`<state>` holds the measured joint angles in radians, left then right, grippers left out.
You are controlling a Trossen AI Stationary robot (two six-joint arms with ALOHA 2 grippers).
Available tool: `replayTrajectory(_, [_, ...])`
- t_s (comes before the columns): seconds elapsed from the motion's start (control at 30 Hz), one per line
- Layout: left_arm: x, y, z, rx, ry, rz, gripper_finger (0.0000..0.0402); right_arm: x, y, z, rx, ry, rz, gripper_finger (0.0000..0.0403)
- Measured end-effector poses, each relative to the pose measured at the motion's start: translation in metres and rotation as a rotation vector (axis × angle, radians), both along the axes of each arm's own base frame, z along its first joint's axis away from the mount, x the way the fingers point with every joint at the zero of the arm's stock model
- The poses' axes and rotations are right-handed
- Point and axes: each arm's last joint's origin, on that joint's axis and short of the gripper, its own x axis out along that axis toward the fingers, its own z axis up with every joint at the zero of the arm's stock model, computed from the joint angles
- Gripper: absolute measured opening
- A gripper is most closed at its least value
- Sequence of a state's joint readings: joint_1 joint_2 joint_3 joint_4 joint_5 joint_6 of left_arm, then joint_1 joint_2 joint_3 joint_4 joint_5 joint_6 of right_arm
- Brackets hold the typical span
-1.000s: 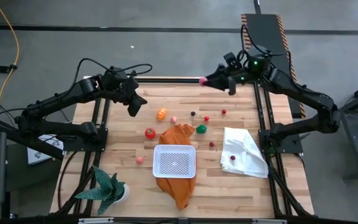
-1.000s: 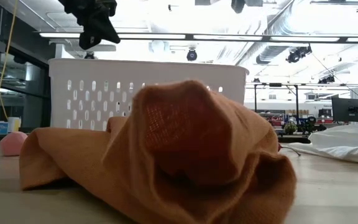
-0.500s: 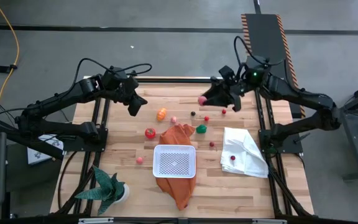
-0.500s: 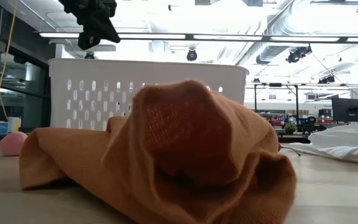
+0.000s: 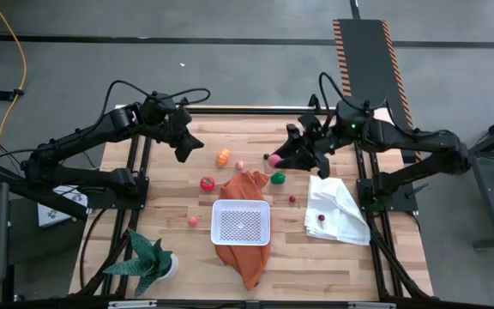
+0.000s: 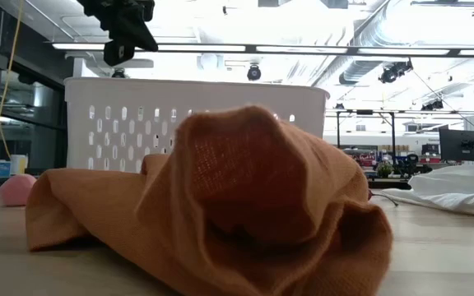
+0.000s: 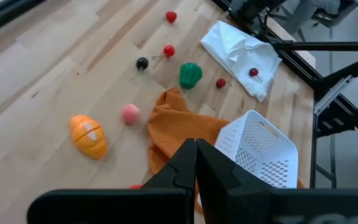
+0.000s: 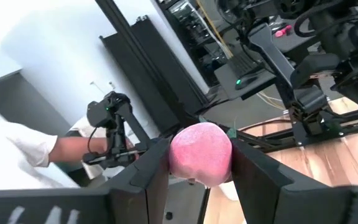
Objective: Pick and placing Produce into tupperware
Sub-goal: Put the top pink peach into the white basket
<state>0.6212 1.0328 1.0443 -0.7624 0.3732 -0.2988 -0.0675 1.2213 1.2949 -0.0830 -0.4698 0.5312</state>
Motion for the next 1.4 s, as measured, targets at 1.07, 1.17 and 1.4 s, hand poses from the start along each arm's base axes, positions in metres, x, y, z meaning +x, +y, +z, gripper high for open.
replayTrajectory(1.07, [-0.003, -0.007, -0.004, -0.129, 0.0, -0.111, 0.0001, 0.029, 0.075, -0.029, -0.046, 0.105, -0.316, 0.0142])
replayTrajectory(1.17, [-0.003, -0.007, -0.004, -0.129, 0.0, -0.111, 0.0001, 0.034, 0.077, -0.035, -0.036, 0.13, -0.321, 0.0142])
replayTrajectory(1.4, [-0.004, -0.008, -0.005, -0.139, 0.013, -0.11, 0.0001, 0.047, 0.08, -0.052, -0.024, 0.212, -0.338, 0.0142])
